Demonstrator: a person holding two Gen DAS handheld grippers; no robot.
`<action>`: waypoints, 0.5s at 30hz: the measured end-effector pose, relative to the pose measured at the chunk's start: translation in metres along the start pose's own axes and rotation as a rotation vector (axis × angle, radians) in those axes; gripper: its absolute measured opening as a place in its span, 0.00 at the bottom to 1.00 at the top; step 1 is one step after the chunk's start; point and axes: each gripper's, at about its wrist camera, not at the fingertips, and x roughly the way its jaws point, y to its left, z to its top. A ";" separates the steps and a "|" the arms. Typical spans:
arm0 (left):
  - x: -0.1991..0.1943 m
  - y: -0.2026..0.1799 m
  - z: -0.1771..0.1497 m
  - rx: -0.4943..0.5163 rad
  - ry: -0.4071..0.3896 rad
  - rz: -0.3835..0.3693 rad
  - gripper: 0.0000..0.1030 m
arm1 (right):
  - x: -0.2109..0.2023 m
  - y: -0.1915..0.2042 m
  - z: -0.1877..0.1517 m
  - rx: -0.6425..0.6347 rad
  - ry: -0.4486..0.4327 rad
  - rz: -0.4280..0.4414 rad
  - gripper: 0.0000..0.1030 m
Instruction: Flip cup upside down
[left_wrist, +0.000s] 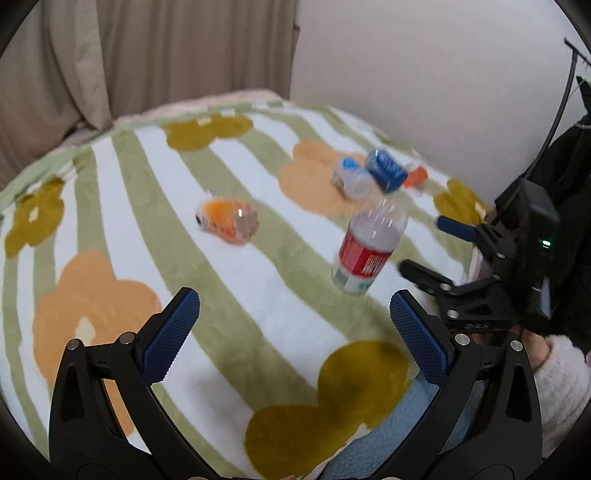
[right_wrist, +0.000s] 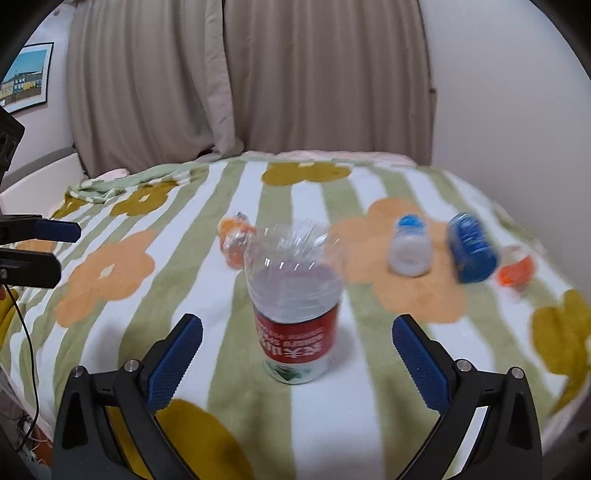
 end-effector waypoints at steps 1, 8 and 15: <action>-0.007 -0.003 0.004 -0.001 -0.028 0.005 0.99 | -0.014 -0.001 0.006 -0.001 -0.016 -0.025 0.99; -0.073 -0.047 0.032 0.052 -0.334 0.103 0.99 | -0.130 -0.005 0.048 0.047 -0.242 -0.246 1.00; -0.108 -0.082 0.030 0.054 -0.522 0.145 1.00 | -0.186 -0.004 0.056 0.085 -0.264 -0.409 0.99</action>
